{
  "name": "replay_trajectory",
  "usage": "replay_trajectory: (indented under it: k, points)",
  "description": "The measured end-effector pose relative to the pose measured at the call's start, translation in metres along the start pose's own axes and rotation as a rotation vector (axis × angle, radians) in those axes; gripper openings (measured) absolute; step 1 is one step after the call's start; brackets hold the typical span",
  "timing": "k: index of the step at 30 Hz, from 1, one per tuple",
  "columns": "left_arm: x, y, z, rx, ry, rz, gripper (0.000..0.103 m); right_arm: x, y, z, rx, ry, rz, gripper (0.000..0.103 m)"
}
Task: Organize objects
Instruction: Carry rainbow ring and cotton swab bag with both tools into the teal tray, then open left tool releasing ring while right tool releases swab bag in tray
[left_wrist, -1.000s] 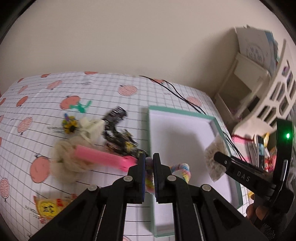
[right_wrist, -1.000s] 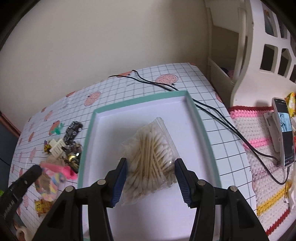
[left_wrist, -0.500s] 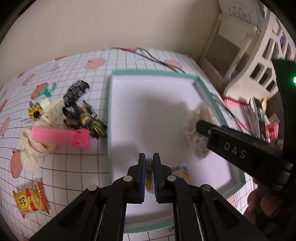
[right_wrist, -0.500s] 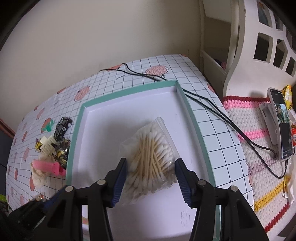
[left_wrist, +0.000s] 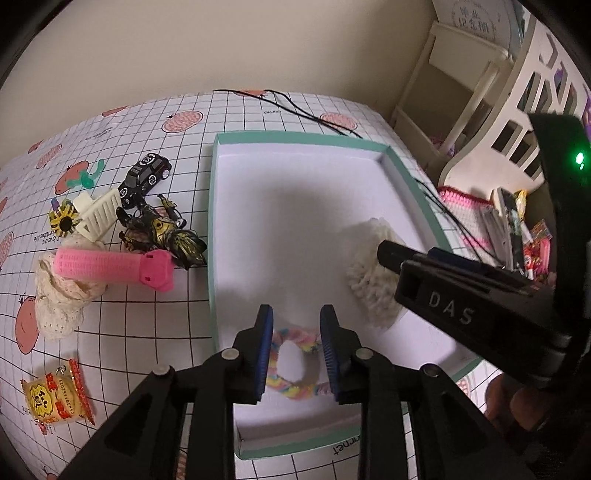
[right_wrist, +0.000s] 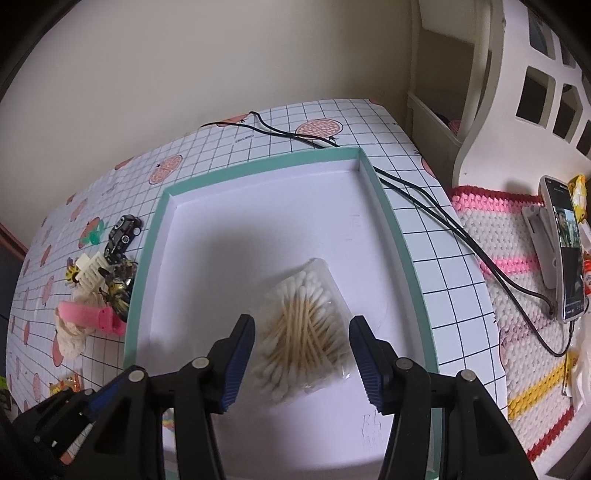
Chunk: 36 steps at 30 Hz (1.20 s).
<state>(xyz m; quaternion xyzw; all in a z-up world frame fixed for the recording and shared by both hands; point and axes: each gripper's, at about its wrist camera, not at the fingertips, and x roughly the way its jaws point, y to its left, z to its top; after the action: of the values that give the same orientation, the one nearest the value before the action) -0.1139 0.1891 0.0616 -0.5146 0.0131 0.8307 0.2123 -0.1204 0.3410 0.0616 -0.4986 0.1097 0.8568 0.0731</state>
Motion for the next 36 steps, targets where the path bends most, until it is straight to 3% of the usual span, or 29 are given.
replay_trajectory:
  k: [11, 18, 21, 28, 30, 36]
  points:
    - [-0.022, 0.021, 0.002, -0.027, -0.052, -0.004, 0.034, -0.01, 0.003, 0.0, -0.004, -0.034, 0.002, 0.062]
    - [-0.031, 0.046, 0.003, -0.069, -0.068, 0.026, 0.056, -0.011, 0.007, -0.002, -0.012, -0.035, -0.005, 0.062]
    - [-0.032, 0.055, 0.003, -0.113, -0.066, 0.02, 0.061, -0.011, 0.009, -0.003, -0.016, -0.037, -0.003, 0.072]
    - [-0.029, 0.06, 0.001, -0.107, -0.044, 0.086, 0.069, -0.008, 0.017, -0.005, -0.038, -0.026, -0.009, 0.075]
    - [-0.031, 0.063, 0.001, -0.117, -0.047, 0.1, 0.077, -0.009, 0.02, -0.006, -0.042, -0.028, -0.013, 0.081]
    - [-0.031, 0.071, 0.0, -0.128, -0.048, 0.136, 0.087, -0.008, 0.026, -0.008, -0.064, -0.028, -0.008, 0.099]
